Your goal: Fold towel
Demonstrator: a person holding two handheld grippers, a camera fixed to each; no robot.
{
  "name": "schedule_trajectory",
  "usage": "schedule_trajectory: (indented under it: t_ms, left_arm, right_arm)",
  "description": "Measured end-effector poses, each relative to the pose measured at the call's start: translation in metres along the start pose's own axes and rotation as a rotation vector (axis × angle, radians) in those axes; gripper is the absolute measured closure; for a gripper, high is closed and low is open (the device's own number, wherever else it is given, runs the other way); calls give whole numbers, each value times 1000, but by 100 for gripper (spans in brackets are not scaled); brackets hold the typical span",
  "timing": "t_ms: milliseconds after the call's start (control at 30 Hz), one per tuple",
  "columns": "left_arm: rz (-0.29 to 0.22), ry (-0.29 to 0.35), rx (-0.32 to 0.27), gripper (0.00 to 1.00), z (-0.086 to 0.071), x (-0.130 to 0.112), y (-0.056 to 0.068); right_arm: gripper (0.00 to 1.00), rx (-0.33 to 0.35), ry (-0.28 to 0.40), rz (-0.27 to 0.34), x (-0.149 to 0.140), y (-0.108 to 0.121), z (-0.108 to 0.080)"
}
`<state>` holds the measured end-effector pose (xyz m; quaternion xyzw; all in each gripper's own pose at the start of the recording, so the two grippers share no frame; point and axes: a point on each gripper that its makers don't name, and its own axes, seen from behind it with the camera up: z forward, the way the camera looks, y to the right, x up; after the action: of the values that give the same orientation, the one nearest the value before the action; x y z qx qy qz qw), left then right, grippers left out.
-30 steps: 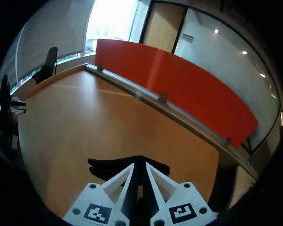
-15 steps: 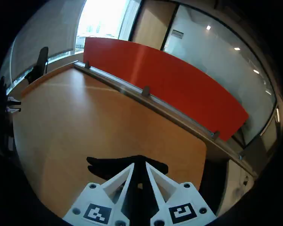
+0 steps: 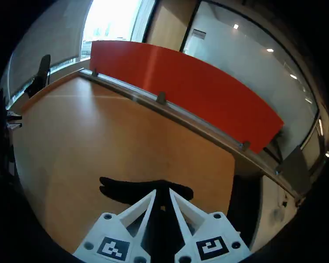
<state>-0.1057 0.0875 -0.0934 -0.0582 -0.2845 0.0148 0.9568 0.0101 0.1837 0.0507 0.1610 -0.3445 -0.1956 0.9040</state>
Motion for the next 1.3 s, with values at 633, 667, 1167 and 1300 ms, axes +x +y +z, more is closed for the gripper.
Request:
schedule_trajectory:
  t_ms: [633, 667, 1167, 1300]
  left_arm:
    - [23, 3, -16, 27, -1, 3, 5]
    - [22, 3, -15, 27, -2, 3, 5]
    - [39, -5, -16, 27, -4, 0, 6]
    - [41, -6, -16, 27, -5, -1, 7]
  right_arm:
    - [94, -81, -113, 124, -110, 14, -31]
    - [94, -85, -121, 133, -117, 13, -32]
    - [94, -116, -196, 234, -180, 11, -37]
    - [94, -120, -209, 253, -190, 8, -36]
